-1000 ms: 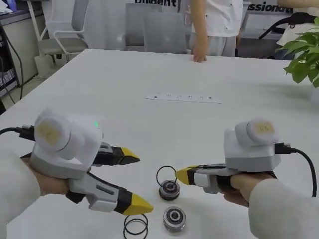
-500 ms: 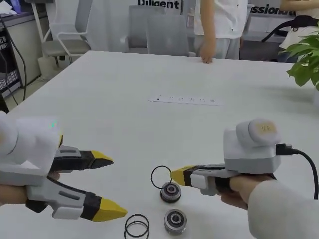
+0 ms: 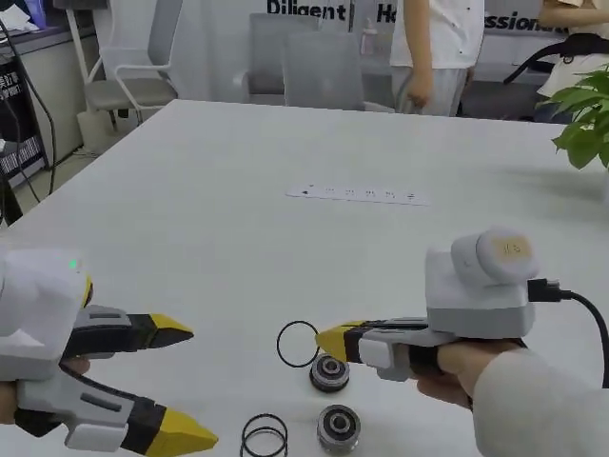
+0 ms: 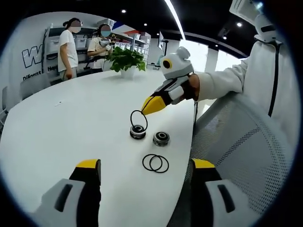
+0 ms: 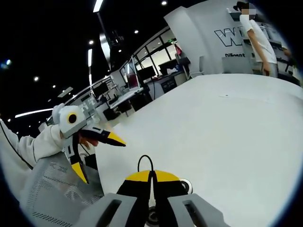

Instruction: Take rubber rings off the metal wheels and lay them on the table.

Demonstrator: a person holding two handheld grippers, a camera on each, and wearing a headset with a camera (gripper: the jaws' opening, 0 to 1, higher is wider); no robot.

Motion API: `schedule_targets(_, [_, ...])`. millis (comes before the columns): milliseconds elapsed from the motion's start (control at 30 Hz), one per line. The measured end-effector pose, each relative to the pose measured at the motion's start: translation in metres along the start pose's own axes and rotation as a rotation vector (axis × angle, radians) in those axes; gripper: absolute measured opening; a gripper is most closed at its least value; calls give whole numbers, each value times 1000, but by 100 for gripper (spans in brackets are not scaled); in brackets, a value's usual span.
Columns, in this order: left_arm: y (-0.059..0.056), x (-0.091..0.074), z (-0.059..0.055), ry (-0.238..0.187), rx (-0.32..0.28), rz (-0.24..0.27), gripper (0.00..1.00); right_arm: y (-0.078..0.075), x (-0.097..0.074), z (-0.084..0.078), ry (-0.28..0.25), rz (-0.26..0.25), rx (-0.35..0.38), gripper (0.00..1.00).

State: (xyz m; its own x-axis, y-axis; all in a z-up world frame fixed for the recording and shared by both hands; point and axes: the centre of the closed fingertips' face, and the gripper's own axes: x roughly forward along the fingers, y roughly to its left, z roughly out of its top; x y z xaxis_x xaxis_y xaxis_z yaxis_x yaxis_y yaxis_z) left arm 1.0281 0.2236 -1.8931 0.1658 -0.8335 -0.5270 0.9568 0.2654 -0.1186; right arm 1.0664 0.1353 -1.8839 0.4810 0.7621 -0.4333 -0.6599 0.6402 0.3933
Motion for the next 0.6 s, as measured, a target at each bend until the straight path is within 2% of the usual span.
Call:
schedule_targets(167, [-8,5,-10,50,6,-39,80,8,4,-4,15,23,-1,0])
schedule_targets(400, [-10,6,-13,62,7,-46,85,17,12,-14,62,50,-27,0])
schedule_targets(600, [-10,7,-15,71,8,-47,88,29,20,-30,116,88,-32,0])
